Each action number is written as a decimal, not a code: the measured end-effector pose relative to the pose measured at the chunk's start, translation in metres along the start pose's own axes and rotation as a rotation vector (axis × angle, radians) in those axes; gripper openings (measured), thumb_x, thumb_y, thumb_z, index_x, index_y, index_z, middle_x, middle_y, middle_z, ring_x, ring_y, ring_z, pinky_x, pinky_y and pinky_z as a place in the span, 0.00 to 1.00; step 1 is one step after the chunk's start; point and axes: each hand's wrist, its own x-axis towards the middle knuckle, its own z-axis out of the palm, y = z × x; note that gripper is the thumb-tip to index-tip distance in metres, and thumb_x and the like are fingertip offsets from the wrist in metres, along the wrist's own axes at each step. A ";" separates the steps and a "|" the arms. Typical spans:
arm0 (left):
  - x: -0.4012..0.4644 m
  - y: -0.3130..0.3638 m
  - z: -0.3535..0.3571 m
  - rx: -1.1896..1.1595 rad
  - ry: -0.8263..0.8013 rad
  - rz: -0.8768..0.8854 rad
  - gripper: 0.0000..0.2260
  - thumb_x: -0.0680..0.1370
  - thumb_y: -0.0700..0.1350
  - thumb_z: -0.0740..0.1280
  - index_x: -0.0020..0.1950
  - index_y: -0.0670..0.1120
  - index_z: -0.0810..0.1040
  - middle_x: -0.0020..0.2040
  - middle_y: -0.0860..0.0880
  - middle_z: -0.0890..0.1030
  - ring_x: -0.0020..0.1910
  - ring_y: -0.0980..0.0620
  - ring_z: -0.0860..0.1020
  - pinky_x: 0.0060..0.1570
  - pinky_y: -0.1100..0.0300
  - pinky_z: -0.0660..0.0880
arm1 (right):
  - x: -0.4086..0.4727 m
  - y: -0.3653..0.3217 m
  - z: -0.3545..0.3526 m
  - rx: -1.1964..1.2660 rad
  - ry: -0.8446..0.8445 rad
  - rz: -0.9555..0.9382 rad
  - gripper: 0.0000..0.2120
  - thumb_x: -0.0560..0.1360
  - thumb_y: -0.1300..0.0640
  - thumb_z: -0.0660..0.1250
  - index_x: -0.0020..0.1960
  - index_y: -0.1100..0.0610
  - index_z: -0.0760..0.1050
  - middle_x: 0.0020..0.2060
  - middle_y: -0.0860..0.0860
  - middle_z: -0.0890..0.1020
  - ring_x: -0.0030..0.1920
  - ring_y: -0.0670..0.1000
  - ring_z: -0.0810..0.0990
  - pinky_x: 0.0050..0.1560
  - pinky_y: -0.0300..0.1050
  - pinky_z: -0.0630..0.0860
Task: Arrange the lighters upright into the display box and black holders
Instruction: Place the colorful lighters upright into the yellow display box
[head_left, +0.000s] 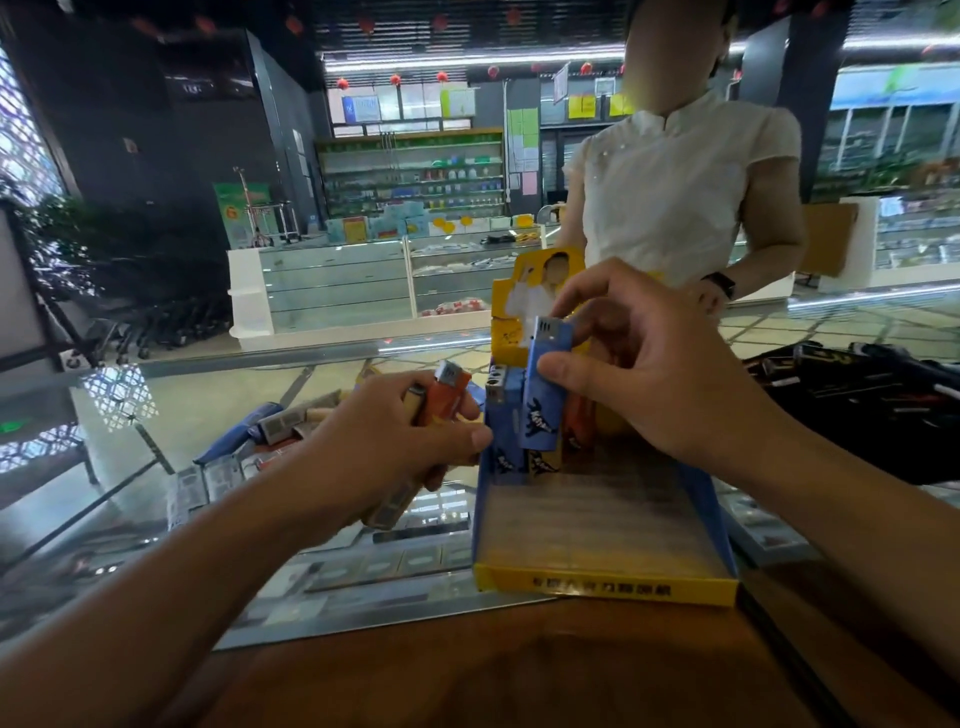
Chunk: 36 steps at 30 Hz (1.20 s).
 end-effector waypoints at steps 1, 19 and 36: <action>0.000 -0.001 0.001 0.004 -0.020 -0.019 0.05 0.74 0.45 0.74 0.48 0.47 0.80 0.34 0.48 0.83 0.30 0.55 0.79 0.32 0.66 0.76 | -0.001 0.000 0.001 -0.044 0.003 -0.014 0.13 0.73 0.56 0.74 0.53 0.54 0.74 0.39 0.50 0.80 0.30 0.54 0.75 0.30 0.42 0.71; 0.002 -0.003 -0.006 -0.103 -0.081 -0.013 0.06 0.76 0.43 0.72 0.52 0.47 0.82 0.35 0.50 0.84 0.32 0.55 0.79 0.33 0.67 0.76 | 0.002 -0.005 0.027 -0.484 -0.154 -0.190 0.12 0.71 0.47 0.74 0.46 0.52 0.75 0.44 0.46 0.79 0.45 0.47 0.76 0.44 0.41 0.73; 0.002 0.007 -0.009 -0.453 0.074 0.090 0.19 0.66 0.58 0.79 0.45 0.48 0.79 0.38 0.43 0.78 0.37 0.44 0.77 0.42 0.47 0.74 | 0.004 -0.019 0.038 -0.361 -0.009 -0.217 0.11 0.73 0.38 0.66 0.44 0.44 0.72 0.43 0.37 0.69 0.45 0.35 0.70 0.43 0.27 0.64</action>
